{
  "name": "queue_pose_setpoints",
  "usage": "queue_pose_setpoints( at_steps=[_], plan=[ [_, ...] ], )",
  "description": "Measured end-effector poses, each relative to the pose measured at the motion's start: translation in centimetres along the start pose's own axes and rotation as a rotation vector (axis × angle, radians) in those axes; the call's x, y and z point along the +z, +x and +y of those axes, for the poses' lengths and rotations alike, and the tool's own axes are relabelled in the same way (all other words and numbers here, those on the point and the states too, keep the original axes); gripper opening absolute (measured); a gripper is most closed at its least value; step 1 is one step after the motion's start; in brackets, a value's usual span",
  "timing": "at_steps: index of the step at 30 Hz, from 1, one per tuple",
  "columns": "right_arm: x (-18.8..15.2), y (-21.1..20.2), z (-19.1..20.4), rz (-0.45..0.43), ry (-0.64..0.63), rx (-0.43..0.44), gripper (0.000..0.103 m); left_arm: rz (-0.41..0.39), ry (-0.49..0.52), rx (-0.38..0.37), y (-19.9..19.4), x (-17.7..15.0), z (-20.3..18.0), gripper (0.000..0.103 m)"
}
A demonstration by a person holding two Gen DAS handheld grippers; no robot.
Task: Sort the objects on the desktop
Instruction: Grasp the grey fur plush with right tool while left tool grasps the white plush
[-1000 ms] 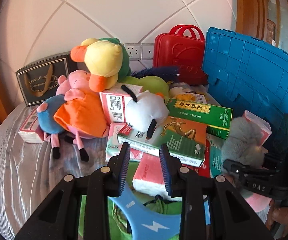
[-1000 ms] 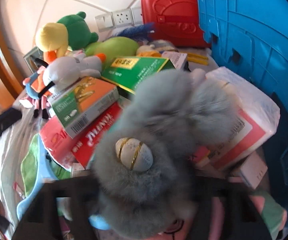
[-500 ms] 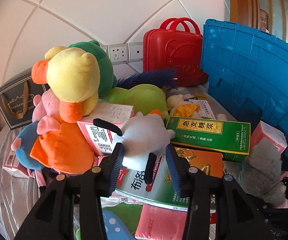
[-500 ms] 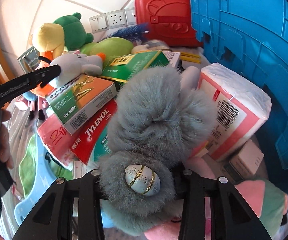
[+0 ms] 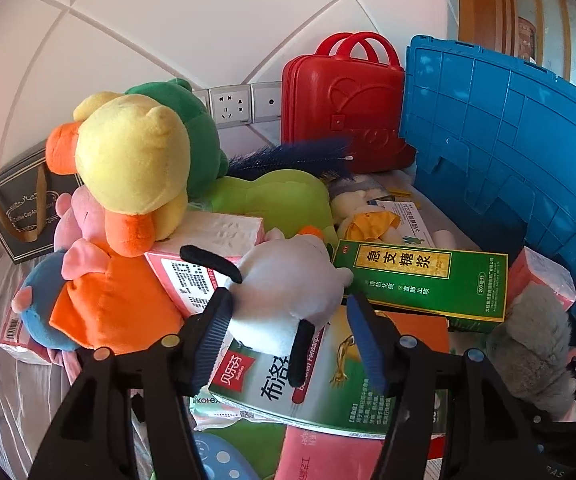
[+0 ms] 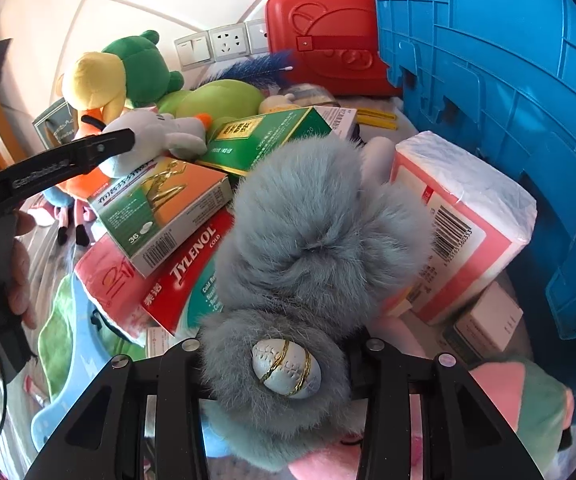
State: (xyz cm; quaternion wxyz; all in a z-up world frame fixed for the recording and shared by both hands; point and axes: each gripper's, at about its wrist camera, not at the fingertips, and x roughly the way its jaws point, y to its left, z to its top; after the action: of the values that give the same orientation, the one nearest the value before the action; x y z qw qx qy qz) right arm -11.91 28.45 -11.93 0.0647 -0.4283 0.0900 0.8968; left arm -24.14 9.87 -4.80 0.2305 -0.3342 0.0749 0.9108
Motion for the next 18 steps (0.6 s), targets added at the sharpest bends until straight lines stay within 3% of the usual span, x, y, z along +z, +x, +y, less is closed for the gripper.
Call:
queue_pose_setpoints(
  at_steps=[2, 9, 13, 18],
  plan=[
    [0.0, 0.0, 0.0, -0.004, 0.004, -0.001, 0.04, 0.009, 0.027, 0.007, 0.6, 0.0, -0.3, 0.07],
    [0.1, 0.4, -0.1, 0.0, 0.004, -0.005, 0.04, 0.086, 0.024, 0.023, 3.9, 0.1, 0.2, 0.07],
    [0.1, 0.3, -0.2, -0.005, 0.008, -0.004, 0.04, 0.067, 0.011, 0.021, 4.0, -0.2, 0.5, 0.07],
    [0.0, 0.4, -0.1, -0.016, 0.003, -0.008, 0.04, 0.049, 0.014, 0.01, 3.7, -0.2, 0.1, 0.063]
  ],
)
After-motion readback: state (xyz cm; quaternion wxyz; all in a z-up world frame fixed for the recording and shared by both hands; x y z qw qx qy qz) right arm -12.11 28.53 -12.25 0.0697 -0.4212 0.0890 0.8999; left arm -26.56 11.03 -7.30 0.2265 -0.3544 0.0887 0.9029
